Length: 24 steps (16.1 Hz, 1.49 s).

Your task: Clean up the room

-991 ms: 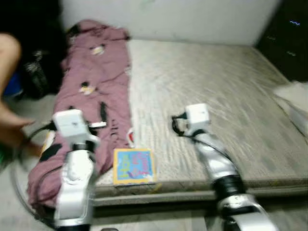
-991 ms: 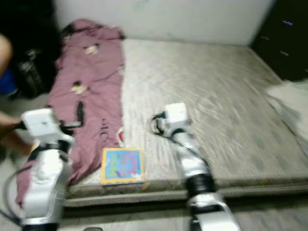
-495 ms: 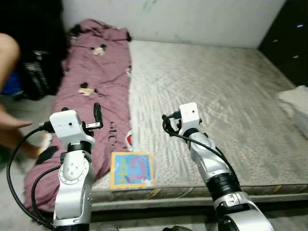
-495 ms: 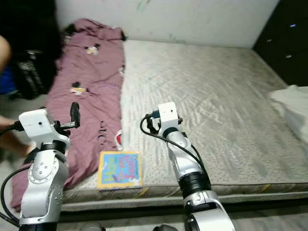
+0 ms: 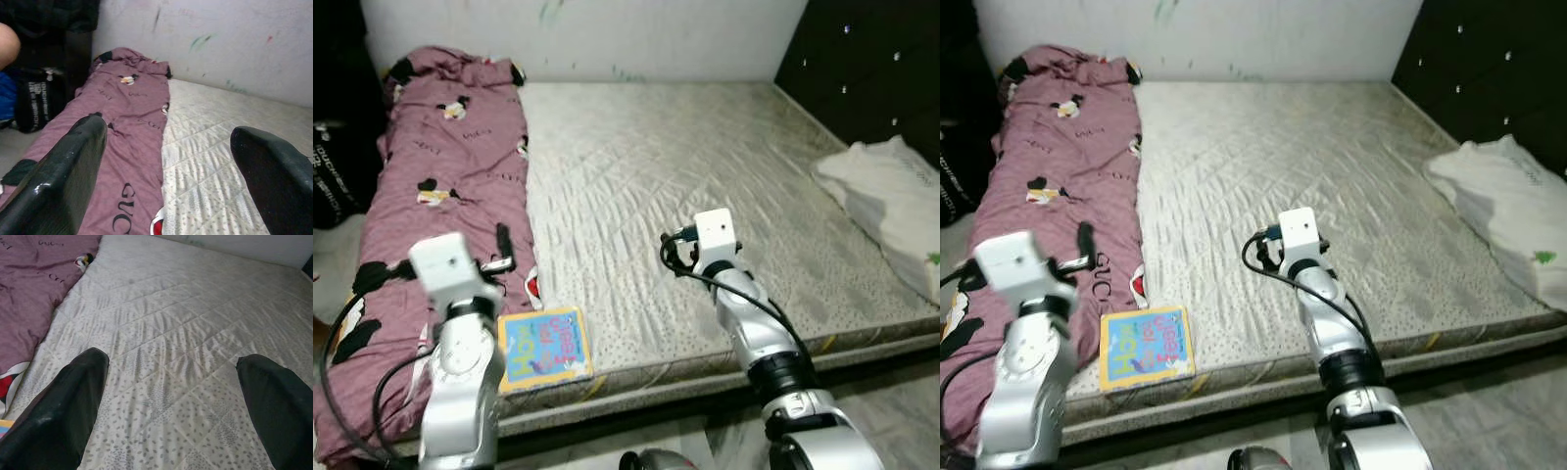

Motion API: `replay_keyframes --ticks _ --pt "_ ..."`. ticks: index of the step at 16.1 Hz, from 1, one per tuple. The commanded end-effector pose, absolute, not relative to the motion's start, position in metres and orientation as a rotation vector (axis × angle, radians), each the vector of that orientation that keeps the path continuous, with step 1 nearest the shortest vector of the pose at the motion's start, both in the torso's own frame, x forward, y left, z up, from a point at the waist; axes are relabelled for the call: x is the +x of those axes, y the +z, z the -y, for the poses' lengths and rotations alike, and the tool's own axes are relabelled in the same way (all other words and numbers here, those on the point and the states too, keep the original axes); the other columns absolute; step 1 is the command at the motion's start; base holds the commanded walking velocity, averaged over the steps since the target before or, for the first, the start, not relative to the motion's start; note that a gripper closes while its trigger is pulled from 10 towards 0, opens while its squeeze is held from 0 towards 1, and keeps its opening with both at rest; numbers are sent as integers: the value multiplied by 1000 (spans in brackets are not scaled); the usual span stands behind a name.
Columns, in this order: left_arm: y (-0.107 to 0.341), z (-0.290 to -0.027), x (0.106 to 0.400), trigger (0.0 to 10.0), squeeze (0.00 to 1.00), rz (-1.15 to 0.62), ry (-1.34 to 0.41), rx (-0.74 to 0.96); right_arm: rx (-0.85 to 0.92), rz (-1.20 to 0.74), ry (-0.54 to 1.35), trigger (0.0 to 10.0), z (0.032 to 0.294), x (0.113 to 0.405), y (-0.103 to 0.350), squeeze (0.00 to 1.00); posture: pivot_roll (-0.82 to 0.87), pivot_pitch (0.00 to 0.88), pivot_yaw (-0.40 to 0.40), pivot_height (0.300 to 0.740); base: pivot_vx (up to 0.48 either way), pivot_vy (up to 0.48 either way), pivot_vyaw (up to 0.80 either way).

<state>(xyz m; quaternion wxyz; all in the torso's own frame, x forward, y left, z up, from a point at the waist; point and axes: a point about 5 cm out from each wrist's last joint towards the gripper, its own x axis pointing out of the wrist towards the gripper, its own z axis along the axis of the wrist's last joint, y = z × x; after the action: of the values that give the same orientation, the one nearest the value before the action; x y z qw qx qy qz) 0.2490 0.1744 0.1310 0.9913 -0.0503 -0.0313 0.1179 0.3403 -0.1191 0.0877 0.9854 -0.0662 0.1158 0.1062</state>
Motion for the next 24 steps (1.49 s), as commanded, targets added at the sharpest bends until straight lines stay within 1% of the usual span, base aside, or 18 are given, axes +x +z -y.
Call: replay_keyframes --ticks 1,2,4,5,6,8,9,11,13,15,16,17,18,19,20,23,24 --pt "141 -171 247 10000 0 111 193 -80 -131 -229 223 10000 118 339 89 0 98 14 -74 740 0 0 0" --pt "142 -173 241 10000 0 126 220 18 -131 -223 226 10000 120 336 90 0 96 16 -76 740 0 0 0" --pt "146 -178 228 10000 0 151 245 112 -127 -199 232 10000 124 330 92 0 93 23 -78 740 0 0 0" --pt "150 -189 210 10000 0 166 309 130 -112 -143 217 10000 130 323 98 0 93 36 -81 740 0 0 0" --pt "148 -194 198 10000 0 138 356 138 -111 -111 207 10000 133 320 102 0 93 40 -82 740 0 0 0" --pt "147 -199 182 10000 0 109 386 144 -114 -77 205 10000 136 313 109 0 91 48 -84 740 0 0 0" --pt "146 -199 179 10000 0 99 392 137 -117 -70 208 10000 137 311 111 0 89 50 -86 740 0 0 0" --pt "131 -195 168 10000 0 5 357 130 -133 -66 214 10000 142 297 113 0 83 50 -89 740 0 0 0" --pt "122 -201 160 10000 0 -40 376 118 -143 -82 218 10000 145 287 110 0 68 53 -93 740 0 0 0" --pt "127 -202 164 10000 0 -23 354 128 -146 -85 207 10000 148 286 111 0 66 56 -93 740 0 0 0" --pt "130 -198 169 10000 0 -17 328 185 -147 -90 203 10000 149 287 111 0 63 59 -93 740 0 0 0" --pt "131 -197 170 10000 0 -18 324 203 -145 -94 203 10000 148 286 112 0 64 59 -93 740 0 0 0" --pt "134 -194 177 10000 0 -3 301 195 -127 -116 199 10000 148 287 110 0 64 60 -93 740 0 0 -800" --pt "134 -193 179 10000 0 -9 318 116 -141 -122 197 10000 149 287 110 0 62 62 -93 740 0 0 -800" --pt "134 -193 179 10000 0 -23 342 89 -148 -121 198 10000 149 287 110 0 60 63 -92 740 0 0 -800" --pt "136 -183 182 10000 0 24 218 7 -162 -130 203 10000 149 289 110 0 60 63 -92 740 0 0 -800" --pt "135 -184 181 10000 0 17 245 14 -163 -130 202 10000 151 292 111 0 56 62 -92 740 0 0 -544"
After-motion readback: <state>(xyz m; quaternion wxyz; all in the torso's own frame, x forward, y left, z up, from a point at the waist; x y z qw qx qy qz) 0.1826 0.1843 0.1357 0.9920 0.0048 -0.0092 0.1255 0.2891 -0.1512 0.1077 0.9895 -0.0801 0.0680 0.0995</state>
